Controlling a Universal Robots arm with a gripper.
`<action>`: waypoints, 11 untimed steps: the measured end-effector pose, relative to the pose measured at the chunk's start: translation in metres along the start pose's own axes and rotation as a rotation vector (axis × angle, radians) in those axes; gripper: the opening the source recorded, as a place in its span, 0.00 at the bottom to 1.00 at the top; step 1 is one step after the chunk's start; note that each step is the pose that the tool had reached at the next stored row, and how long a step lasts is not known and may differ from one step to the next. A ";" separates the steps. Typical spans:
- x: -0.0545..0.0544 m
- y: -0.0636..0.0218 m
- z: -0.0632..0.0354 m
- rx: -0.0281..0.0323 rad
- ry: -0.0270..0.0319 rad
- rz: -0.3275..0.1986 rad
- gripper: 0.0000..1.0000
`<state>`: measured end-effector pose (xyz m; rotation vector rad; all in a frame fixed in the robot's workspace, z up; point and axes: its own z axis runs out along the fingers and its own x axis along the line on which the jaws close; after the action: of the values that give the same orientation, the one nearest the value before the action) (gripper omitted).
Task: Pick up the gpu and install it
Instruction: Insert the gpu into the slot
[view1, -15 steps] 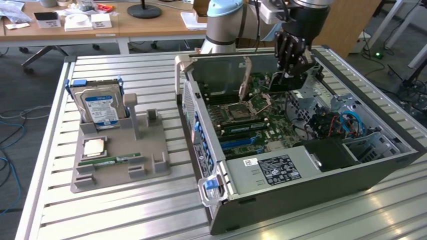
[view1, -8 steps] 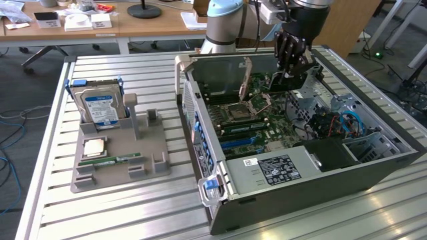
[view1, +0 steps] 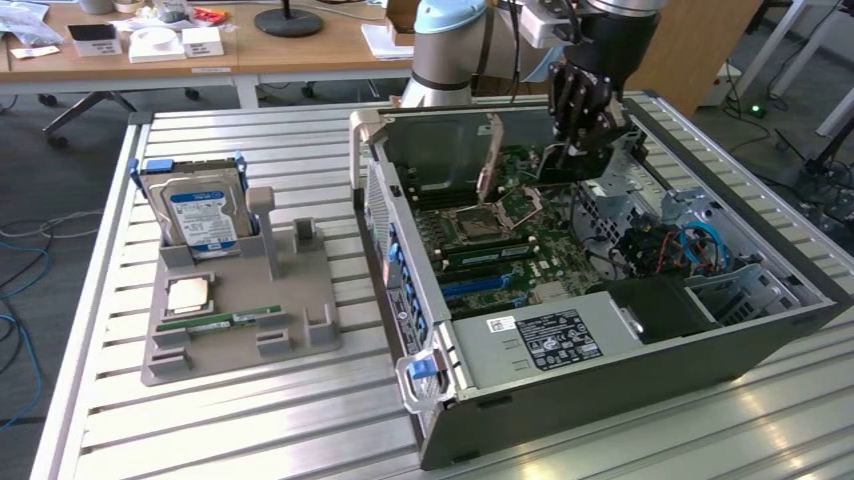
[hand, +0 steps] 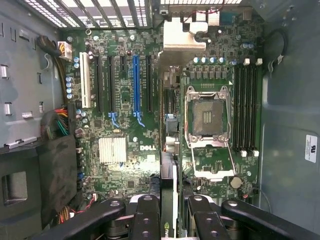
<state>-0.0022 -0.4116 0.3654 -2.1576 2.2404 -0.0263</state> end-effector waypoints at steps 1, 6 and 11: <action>0.000 0.0001 0.0000 -0.0027 0.0000 0.000 0.26; 0.000 0.0001 0.0018 -0.0033 -0.0016 0.000 0.26; 0.004 0.0001 0.0027 -0.0034 -0.0027 0.000 0.26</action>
<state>-0.0023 -0.4155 0.3626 -2.1581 2.2405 -0.0196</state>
